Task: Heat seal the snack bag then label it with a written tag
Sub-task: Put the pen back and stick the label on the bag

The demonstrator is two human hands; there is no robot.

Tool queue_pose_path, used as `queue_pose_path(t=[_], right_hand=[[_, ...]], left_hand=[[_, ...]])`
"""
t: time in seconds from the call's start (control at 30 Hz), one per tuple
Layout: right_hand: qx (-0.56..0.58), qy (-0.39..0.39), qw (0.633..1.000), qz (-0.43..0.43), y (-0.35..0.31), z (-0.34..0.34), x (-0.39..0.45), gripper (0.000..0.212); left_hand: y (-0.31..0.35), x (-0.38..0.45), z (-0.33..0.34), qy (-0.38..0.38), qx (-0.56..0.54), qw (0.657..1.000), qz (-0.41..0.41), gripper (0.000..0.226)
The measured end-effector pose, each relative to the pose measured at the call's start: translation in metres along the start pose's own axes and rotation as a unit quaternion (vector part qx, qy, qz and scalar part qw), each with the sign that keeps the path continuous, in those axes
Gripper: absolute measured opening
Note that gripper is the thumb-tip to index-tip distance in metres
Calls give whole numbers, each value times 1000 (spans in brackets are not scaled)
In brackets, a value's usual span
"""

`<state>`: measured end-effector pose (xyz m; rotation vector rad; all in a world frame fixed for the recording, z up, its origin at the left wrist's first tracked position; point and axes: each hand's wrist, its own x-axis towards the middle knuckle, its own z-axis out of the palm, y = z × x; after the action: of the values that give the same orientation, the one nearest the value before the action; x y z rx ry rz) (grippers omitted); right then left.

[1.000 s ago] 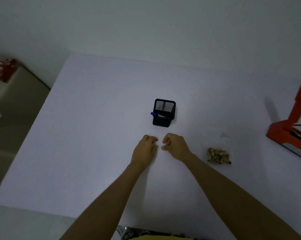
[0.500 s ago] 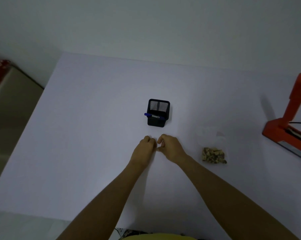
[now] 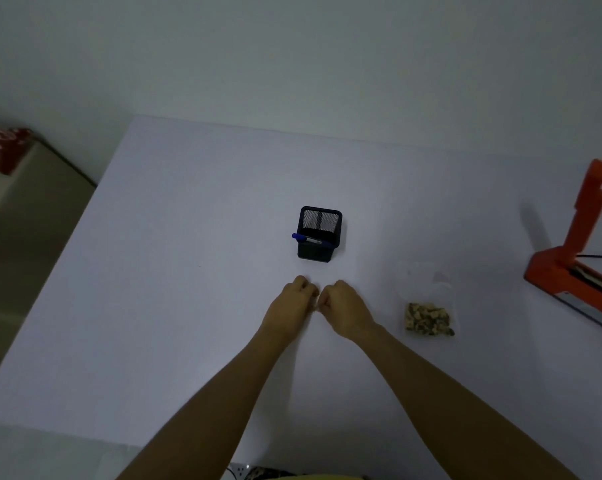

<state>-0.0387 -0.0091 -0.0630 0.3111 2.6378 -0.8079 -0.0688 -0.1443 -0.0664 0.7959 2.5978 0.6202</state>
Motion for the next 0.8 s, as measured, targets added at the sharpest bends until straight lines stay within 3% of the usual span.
queue_pose_path(t=[0.1, 0.2, 0.33, 0.5, 0.6, 0.67, 0.8], right_hand=[[34, -20, 999, 3, -1, -10, -5, 16], [141, -59, 988, 25, -5, -31, -11, 10], [349, -70, 929, 103, -16, -66, -27, 2], [437, -63, 893, 86, -33, -94, -53, 9], [480, -22, 874, 78, -50, -110, -62, 9], [516, 10, 853, 76, -61, -122, -65, 11], [549, 37, 834, 49, -82, -144, -72, 14]], left_hand=[[3, 2, -10, -18, -23, 999, -18, 13], [7, 1, -24, -34, -88, 995, -43, 14], [12, -6, -51, -32, -206, 975, -72, 11], [29, -14, -90, -10, -250, 967, -50, 10], [44, -20, -105, 131, -193, 972, -32, 30], [58, -25, -118, 234, -164, 958, -2, 29], [80, -35, -139, 273, -151, 949, 37, 13]])
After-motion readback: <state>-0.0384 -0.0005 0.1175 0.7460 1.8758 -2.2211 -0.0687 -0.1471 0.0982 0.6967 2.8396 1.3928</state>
